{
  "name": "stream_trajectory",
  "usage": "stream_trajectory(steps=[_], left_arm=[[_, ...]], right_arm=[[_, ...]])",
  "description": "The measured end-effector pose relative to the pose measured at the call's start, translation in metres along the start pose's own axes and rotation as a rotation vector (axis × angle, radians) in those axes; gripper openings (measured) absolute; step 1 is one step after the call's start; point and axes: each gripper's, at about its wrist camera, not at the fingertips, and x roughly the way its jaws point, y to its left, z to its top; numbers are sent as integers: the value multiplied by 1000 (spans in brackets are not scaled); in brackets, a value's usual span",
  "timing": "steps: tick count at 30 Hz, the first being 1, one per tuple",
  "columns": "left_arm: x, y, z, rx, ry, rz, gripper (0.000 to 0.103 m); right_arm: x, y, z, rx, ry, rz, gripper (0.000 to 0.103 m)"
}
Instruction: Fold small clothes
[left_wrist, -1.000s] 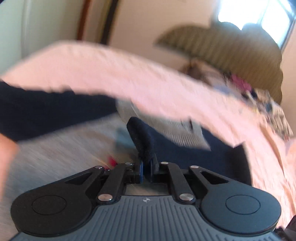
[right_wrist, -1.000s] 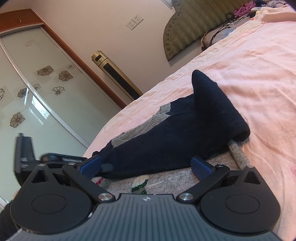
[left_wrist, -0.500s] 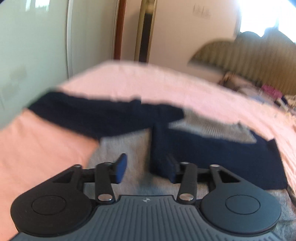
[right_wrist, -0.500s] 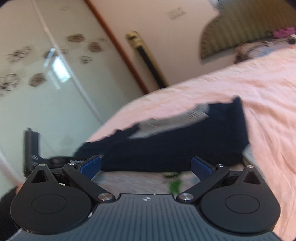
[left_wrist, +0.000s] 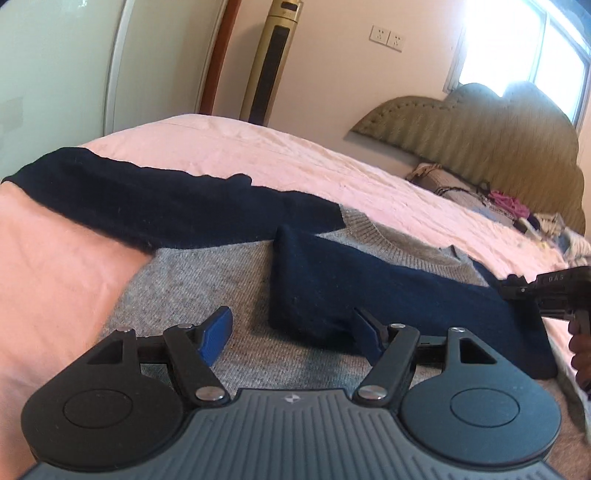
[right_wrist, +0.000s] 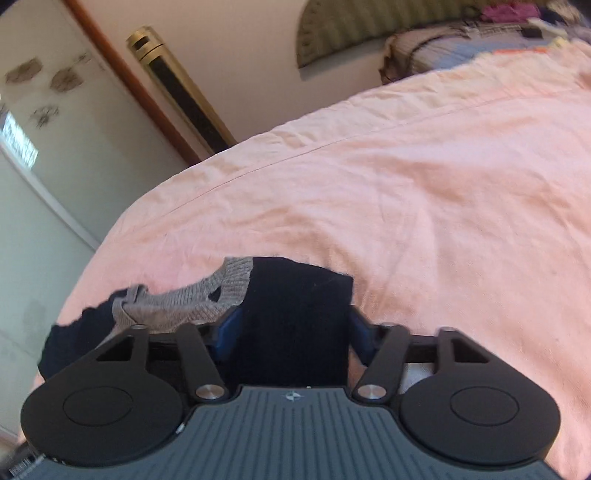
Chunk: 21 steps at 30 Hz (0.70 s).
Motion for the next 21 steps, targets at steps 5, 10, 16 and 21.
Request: stream_trajectory(steps=[5, 10, 16, 21], left_arm=[[-4, -1, -3, 3, -10, 9, 75], [-3, -1, -3, 3, -11, 7, 77], [-2, -1, -3, -2, -13, 5, 79], [-2, 1, -4, -12, -17, -1, 81]], right_arm=[[-33, -8, 3, -31, -133, -56, 10], [-21, -32, 0, 29, -54, -28, 18], [-46, -7, 29, 3, -237, 5, 91], [21, 45, 51, -348, -17, -119, 62]])
